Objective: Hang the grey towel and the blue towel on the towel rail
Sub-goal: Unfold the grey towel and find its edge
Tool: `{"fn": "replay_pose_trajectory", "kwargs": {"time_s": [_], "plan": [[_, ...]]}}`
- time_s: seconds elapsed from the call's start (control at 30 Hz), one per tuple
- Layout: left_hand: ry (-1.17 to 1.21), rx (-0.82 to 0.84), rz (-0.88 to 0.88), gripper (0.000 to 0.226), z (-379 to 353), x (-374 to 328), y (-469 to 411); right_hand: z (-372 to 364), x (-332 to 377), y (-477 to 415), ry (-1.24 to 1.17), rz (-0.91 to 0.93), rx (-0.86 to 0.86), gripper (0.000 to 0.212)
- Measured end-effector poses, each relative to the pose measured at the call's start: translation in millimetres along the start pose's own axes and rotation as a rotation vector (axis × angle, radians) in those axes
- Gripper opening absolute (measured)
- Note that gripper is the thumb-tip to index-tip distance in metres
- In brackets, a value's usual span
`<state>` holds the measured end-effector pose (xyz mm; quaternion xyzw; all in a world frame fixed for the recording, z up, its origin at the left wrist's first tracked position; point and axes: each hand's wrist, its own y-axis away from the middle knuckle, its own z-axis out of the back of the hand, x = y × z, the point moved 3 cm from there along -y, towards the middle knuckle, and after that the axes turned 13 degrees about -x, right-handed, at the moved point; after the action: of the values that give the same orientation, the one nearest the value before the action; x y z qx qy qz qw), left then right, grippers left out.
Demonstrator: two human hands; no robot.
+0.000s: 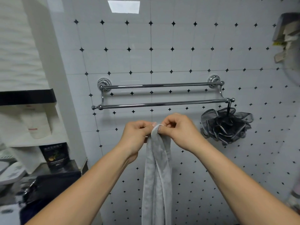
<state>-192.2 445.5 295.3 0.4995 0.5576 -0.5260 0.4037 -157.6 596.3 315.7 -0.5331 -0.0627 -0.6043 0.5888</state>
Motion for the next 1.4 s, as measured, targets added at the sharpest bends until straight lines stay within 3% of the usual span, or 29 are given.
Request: {"fn": "replay_pose_trajectory", "kwargs": {"time_s": [0.27,0.4,0.53,0.6,0.7,0.8,0.93,1.0,1.1,1.23,1.3,1.4], "plan": [[0.129,0.013,0.081,0.018,6.8,0.7,2.4,-1.1,4.6,2.7,-0.231,-0.047,0.028,0.019],[0.194,0.005,0.087,0.019,4.9,1.9,5.9,-2.6,-1.7,3.7,-0.144,-0.109,-0.029,0.023],[0.200,0.188,0.028,0.016,3.0,5.8,14.6,1.2,-5.0,6.0,-0.067,-0.114,-0.075,0.022],[0.127,0.134,-0.012,0.013,4.6,7.3,15.8,0.5,-5.3,9.2,-0.112,-0.130,-0.039,0.020],[0.076,0.026,-0.010,0.008,10.9,4.7,10.8,1.9,-10.7,20.7,-0.261,-0.126,0.155,0.020],[0.099,-0.003,-0.005,0.006,22.5,-4.8,0.8,4.7,-33.4,43.4,-0.301,-0.166,0.535,0.020],[0.139,-0.050,-0.035,0.005,40.5,-21.4,-15.8,-4.8,-88.6,86.7,0.239,-0.141,0.914,0.013],[0.150,-0.065,-0.048,0.011,50.9,-26.5,-24.6,-9.1,-121.1,103.0,0.516,-0.107,0.997,0.014],[0.043,-0.082,-0.070,0.014,68.0,-22.6,-34.0,5.6,-159.6,101.5,0.689,-0.181,0.916,0.021],[-0.197,-0.154,-0.111,0.014,98.3,-2.0,-41.0,51.2,-178.5,59.5,0.788,-0.174,0.654,0.030],[-0.341,-0.167,-0.145,0.016,114.8,10.8,-42.1,72.4,-172.9,31.7,0.767,-0.163,0.457,0.030],[-0.511,-0.138,-0.194,0.018,128.8,27.6,-44.1,94.9,-148.2,-1.6,0.517,-0.202,0.014,0.024]]}}
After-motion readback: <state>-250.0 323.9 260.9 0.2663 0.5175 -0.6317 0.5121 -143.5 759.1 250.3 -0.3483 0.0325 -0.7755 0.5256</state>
